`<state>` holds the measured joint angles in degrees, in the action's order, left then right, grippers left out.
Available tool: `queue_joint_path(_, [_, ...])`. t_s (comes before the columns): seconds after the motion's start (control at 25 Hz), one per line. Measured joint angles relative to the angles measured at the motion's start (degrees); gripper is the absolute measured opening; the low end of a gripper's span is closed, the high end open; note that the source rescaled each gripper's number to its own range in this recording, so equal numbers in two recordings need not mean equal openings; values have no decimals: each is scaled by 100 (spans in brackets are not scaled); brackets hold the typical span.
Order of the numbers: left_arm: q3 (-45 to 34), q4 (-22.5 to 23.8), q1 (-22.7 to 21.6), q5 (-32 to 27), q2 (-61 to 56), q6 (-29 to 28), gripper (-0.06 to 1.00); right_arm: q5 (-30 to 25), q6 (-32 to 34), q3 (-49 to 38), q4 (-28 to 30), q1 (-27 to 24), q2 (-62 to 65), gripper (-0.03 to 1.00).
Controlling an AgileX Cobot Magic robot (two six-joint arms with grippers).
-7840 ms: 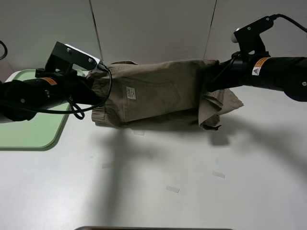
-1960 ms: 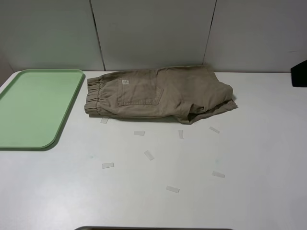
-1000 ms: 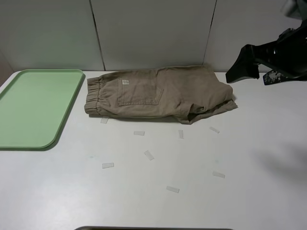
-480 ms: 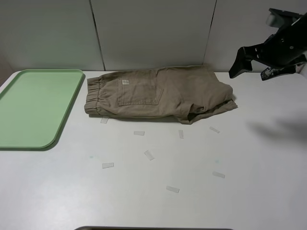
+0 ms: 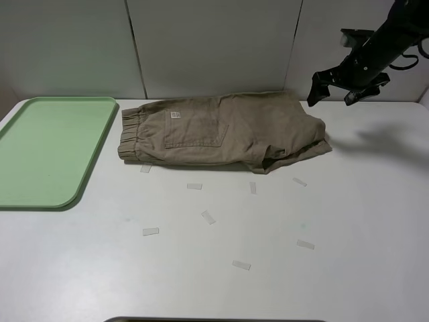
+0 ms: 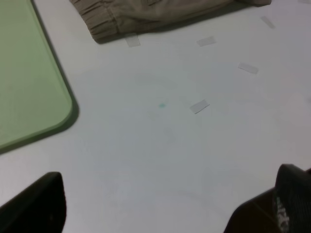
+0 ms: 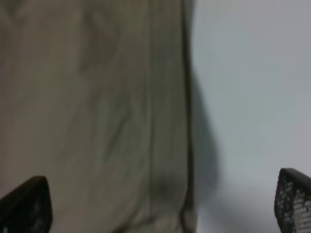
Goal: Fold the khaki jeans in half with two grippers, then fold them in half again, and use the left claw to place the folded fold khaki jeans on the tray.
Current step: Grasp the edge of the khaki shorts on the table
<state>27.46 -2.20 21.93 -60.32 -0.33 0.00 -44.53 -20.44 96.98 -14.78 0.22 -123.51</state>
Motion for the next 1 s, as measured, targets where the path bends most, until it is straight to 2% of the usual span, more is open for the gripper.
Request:
queue_joint_path(0.32, [0,0,0,-5,0,0,84,-375,0,726,-49,-26,-839,100])
queue_joint_path(0.72, [0,0,0,-5,0,0,84,-514,0,745,-318,-22,-1163,100])
queue_joint_path(1.0, [0,0,0,-5,0,0,84,-567,0,745,-462,196,-1312,100])
